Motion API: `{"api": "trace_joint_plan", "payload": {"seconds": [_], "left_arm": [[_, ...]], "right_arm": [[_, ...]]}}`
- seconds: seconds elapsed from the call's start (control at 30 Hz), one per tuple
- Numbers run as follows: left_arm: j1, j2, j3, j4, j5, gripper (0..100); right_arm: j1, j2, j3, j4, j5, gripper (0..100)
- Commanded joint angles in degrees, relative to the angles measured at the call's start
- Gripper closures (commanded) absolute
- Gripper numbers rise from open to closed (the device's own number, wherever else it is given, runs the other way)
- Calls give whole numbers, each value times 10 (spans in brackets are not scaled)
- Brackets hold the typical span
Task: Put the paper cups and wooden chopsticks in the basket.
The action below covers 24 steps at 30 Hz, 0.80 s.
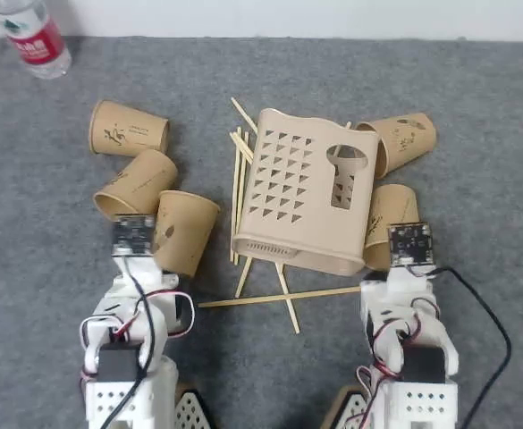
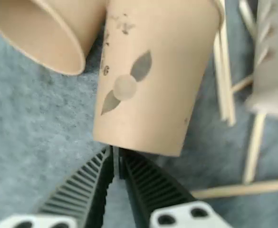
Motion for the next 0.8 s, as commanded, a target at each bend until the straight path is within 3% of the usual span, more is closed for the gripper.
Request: {"api": "trace_joint_plan", "payload": {"seconds": [0.0, 0.13, 0.2, 0.4, 0.77], "left_arm": [[3, -8, -3, 19, -98, 988], [3, -8, -3, 22, -98, 987], [3, -8, -3, 22, -98, 979], [2, -7, -3, 23, -98, 873], [2, -7, -3, 23, -98, 870]], "right_arm": [[39, -7, -76, -44, 11, 990], [51, -7, -146, -44, 185, 972], [36, -7, -166, -50, 230, 935], [24, -7, -268, -61, 209, 844], [23, 104, -348, -100, 157, 843]]}}
